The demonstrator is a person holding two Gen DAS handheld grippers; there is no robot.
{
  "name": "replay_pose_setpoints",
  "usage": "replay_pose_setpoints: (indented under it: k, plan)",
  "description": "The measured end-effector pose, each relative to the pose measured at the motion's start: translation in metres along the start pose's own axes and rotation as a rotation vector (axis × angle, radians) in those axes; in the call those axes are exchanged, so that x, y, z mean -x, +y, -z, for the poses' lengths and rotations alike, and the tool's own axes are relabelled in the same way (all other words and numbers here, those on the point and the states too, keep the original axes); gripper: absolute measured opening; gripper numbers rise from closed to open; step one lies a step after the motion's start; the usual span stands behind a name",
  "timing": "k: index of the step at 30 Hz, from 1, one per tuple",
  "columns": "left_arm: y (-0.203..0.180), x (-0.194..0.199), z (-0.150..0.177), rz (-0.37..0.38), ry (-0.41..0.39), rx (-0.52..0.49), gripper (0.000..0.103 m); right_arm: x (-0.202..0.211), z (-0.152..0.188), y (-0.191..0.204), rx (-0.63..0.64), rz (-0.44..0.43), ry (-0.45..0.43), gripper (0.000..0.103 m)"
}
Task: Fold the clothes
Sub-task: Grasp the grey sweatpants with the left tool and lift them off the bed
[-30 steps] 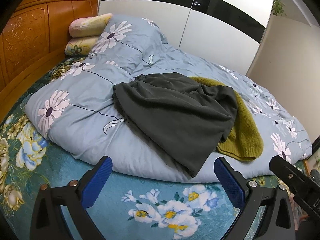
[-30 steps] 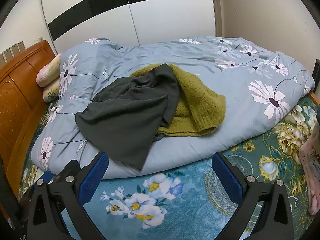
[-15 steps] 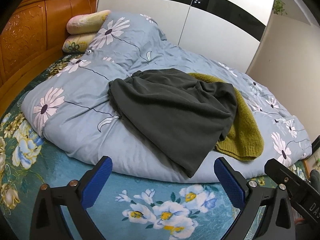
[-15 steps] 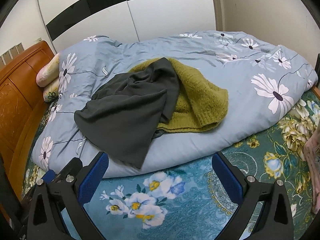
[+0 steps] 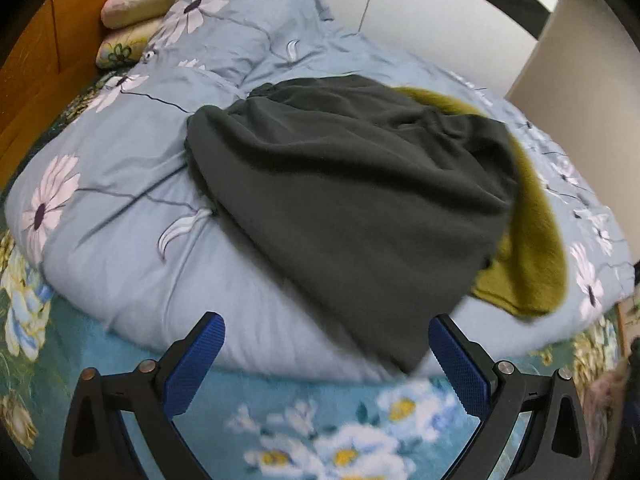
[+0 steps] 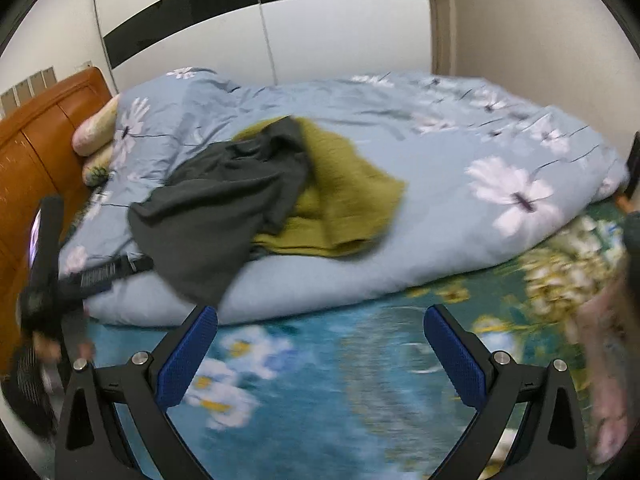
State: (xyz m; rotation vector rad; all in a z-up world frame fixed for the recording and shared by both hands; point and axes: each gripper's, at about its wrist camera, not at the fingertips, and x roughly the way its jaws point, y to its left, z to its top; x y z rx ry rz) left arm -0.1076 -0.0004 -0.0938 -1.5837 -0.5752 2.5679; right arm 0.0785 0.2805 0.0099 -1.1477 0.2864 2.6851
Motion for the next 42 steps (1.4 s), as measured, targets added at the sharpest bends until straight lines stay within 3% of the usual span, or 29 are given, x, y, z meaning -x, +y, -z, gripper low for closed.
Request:
replay_pose_setpoints:
  k: [2, 4, 6, 7, 9, 11, 14, 17, 24, 27, 33, 37, 39, 42]
  plan:
    - [0.009, -0.019, -0.015, 0.015, 0.037, 0.085, 0.102, 0.011, 0.007, -0.021, -0.015, 0.028, -0.010, 0.103]
    - [0.021, -0.036, -0.026, 0.053, 0.070, 0.207, 0.093, 0.019, 0.016, -0.040, -0.041, 0.042, -0.003, 0.103]
    - [0.031, -0.048, -0.027, 0.092, 0.086, 0.333, 0.066, 0.025, 0.027, -0.056, -0.079, 0.027, 0.014, 0.103]
    - [0.036, -0.054, -0.028, 0.108, 0.093, 0.390, 0.059, 0.027, 0.032, -0.063, -0.100, 0.019, 0.022, 0.103]
    - [0.029, -0.053, -0.029, 0.092, 0.067, 0.398, 0.032, 0.031, 0.042, -0.074, -0.140, 0.006, 0.035, 0.103]
    - [0.017, -0.042, -0.030, 0.049, 0.023, 0.356, 0.014, 0.031, 0.051, -0.080, -0.160, 0.008, 0.050, 0.103]
    - [0.002, -0.008, -0.026, 0.068, -0.071, 0.271, 0.011, 0.031, 0.062, -0.087, -0.194, 0.016, 0.082, 0.103]
    - [0.013, 0.048, -0.014, 0.202, -0.179, 0.275, 0.009, 0.037, 0.069, -0.089, -0.225, 0.011, 0.101, 0.103]
    - [0.073, 0.167, 0.029, 0.292, -0.343, 0.221, 0.008, 0.061, 0.071, -0.057, -0.192, -0.010, 0.098, 0.103]
    - [0.117, 0.211, 0.049, 0.284, -0.384, 0.224, 0.008, 0.069, 0.068, -0.036, -0.178, -0.032, 0.086, 0.103]
    - [0.147, 0.247, 0.099, 0.301, -0.254, 0.094, 0.008, 0.078, 0.067, 0.011, -0.145, -0.088, 0.077, 0.103]
    - [0.115, 0.215, 0.160, 0.347, -0.031, -0.019, 0.008, 0.079, 0.079, 0.042, -0.117, -0.132, 0.108, 0.103]
    - [0.096, 0.192, 0.186, 0.397, 0.090, -0.028, 0.008, 0.081, 0.086, 0.051, -0.101, -0.138, 0.122, 0.103]
    - [0.074, 0.171, 0.213, 0.413, 0.166, -0.048, 0.008, 0.089, 0.096, 0.050, -0.092, -0.120, 0.129, 0.103]
